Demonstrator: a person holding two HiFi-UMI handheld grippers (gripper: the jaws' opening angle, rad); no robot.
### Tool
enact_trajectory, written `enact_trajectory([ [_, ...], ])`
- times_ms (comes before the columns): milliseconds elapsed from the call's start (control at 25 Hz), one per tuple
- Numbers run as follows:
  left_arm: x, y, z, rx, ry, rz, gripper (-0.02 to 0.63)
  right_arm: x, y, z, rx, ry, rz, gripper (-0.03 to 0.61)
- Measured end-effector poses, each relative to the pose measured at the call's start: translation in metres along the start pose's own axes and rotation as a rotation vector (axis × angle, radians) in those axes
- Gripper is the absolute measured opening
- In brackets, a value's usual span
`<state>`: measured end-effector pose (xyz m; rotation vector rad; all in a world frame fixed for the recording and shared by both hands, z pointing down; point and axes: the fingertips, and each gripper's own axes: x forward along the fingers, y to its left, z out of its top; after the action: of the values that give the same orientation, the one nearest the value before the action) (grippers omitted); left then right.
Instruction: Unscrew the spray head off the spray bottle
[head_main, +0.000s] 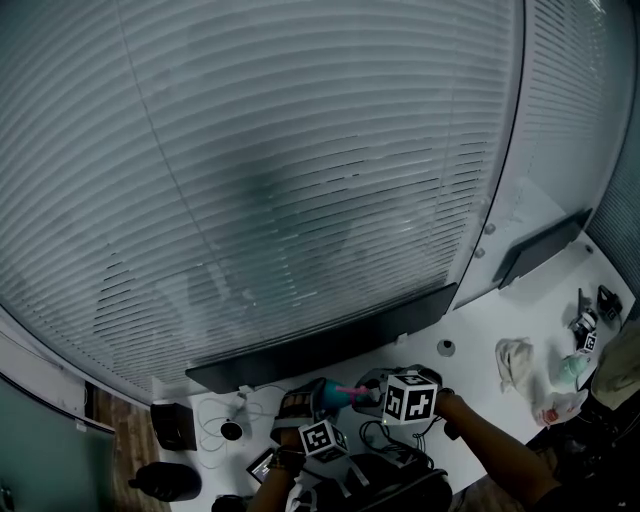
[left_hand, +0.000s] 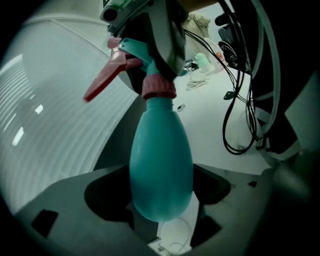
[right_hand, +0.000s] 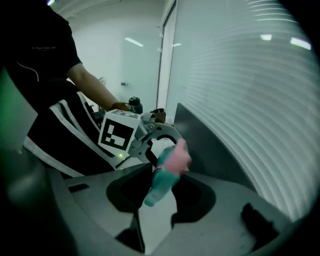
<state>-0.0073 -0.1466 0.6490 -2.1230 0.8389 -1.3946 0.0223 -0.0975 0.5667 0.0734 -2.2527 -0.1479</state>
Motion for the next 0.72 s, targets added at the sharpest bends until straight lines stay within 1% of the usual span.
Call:
enact_trajectory([
  [80, 0.004, 0.001, 0.002, -0.069, -0.016, -0.026, 0.374, 0.009, -0.006, -0.002, -0.061, 0.057, -0.020, 0.120],
  [120, 0.006, 0.000, 0.001, -0.090, -0.024, -0.035, 0.374, 0.012, -0.009, -0.004, -0.085, 0.081, -0.025, 0.120],
  [280, 0.014, -0.005, 0.001, -0.114, -0.041, -0.070, 0.373, 0.023, -0.012, -0.011, -0.166, 0.134, -0.005, 0.120],
  [400, 0.018, -0.012, -0.002, -0.158, -0.061, -0.104, 0.373, 0.030, -0.010, -0.013, -0.268, 0.182, 0.002, 0.120],
  [440, 0.021, -0.014, -0.004, -0.179, -0.062, -0.112, 0.373, 0.033, -0.011, -0.014, -0.260, 0.190, 0.002, 0.120],
  [480, 0.024, -0.015, -0.007, -0.194, -0.056, -0.108, 0.373, 0.037, -0.014, -0.014, -0.196, 0.183, 0.006, 0.120],
  [520, 0.026, -0.015, -0.011, -0.197, -0.041, -0.088, 0.373, 0.041, -0.018, -0.015, -0.076, 0.163, 0.017, 0.120],
  [560, 0.028, -0.013, -0.016, -0.187, -0.016, -0.054, 0.373, 0.044, -0.022, -0.016, 0.084, 0.133, 0.031, 0.120],
  [640, 0.032, -0.009, -0.026, -0.134, 0.049, 0.033, 0.373, 0.051, -0.031, -0.021, 0.456, 0.055, 0.054, 0.120],
  [720, 0.032, -0.008, -0.034, -0.057, 0.099, 0.113, 0.373, 0.052, -0.035, -0.026, 0.870, -0.048, 0.114, 0.120],
])
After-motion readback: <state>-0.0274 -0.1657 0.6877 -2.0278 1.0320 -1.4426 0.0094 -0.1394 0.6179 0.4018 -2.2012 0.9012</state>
